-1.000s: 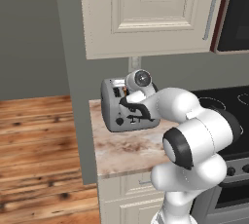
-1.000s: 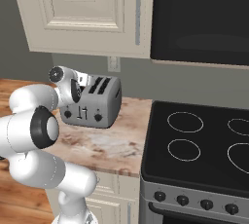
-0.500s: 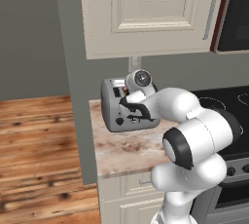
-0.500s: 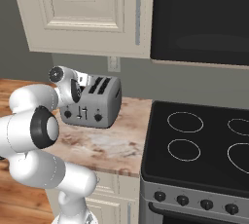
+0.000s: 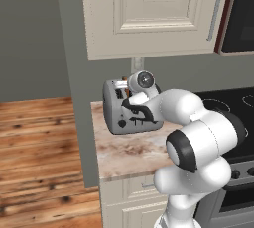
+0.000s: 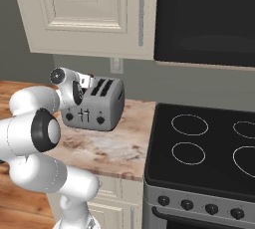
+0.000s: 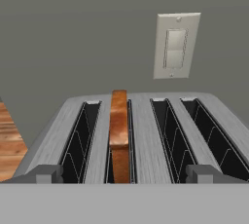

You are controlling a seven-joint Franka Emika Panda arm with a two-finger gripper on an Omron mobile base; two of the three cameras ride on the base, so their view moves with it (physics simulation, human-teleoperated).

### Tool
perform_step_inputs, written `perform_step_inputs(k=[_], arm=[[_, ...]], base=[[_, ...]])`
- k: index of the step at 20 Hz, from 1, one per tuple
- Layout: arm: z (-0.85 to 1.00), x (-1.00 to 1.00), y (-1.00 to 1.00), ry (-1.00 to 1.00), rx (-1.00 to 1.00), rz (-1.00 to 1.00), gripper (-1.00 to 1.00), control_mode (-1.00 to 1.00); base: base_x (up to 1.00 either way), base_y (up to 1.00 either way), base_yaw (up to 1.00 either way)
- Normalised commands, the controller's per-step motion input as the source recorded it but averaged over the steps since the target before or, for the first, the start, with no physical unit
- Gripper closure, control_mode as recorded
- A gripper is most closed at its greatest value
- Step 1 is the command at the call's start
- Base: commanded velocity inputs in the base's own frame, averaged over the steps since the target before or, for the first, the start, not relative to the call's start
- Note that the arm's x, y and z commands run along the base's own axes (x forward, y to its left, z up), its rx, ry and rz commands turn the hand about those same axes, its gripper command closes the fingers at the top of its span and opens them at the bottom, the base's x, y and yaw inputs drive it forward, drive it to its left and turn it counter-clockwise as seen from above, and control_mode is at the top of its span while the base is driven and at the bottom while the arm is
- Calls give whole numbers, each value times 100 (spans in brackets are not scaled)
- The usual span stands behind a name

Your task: Start the toaster. Once the lever pops up, take the bread to the plate on the dining counter.

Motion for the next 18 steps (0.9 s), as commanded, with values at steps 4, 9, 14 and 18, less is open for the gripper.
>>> perform_step_inputs(k=[4, 9, 14, 18], arm=[[0, 0, 0, 0, 0, 0, -100, -100], [0, 0, 0, 0, 0, 0, -100, -100], [0, 0, 0, 0, 0, 0, -100, -100], [0, 0, 0, 0, 0, 0, -100, -100]], base=[[0, 0, 0], [0, 0, 0], [0, 0, 0], [0, 0, 0]])
